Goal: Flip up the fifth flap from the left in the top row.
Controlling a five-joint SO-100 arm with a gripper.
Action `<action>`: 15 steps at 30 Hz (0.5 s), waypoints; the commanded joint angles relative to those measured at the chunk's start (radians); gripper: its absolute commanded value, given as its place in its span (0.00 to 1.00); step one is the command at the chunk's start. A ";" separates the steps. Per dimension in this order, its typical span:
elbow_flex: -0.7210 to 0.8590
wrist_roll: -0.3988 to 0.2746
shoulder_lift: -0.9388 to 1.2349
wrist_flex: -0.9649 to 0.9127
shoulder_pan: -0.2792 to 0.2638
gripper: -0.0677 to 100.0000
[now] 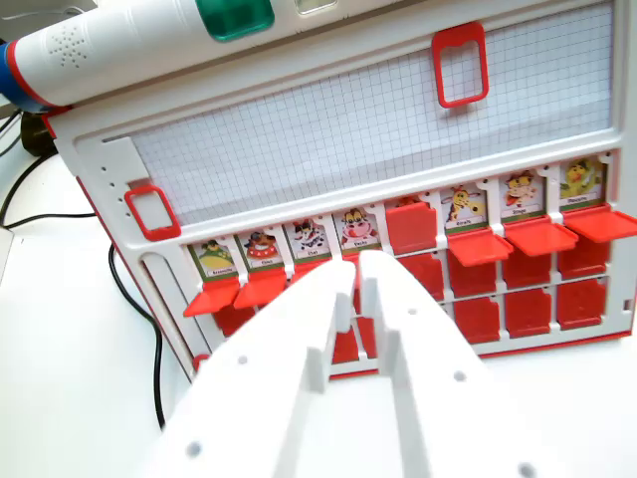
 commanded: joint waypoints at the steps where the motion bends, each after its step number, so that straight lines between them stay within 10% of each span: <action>1: -0.014 -0.069 0.267 0.138 -0.011 0.00; 15: 0.380 -0.244 0.761 0.305 0.043 0.00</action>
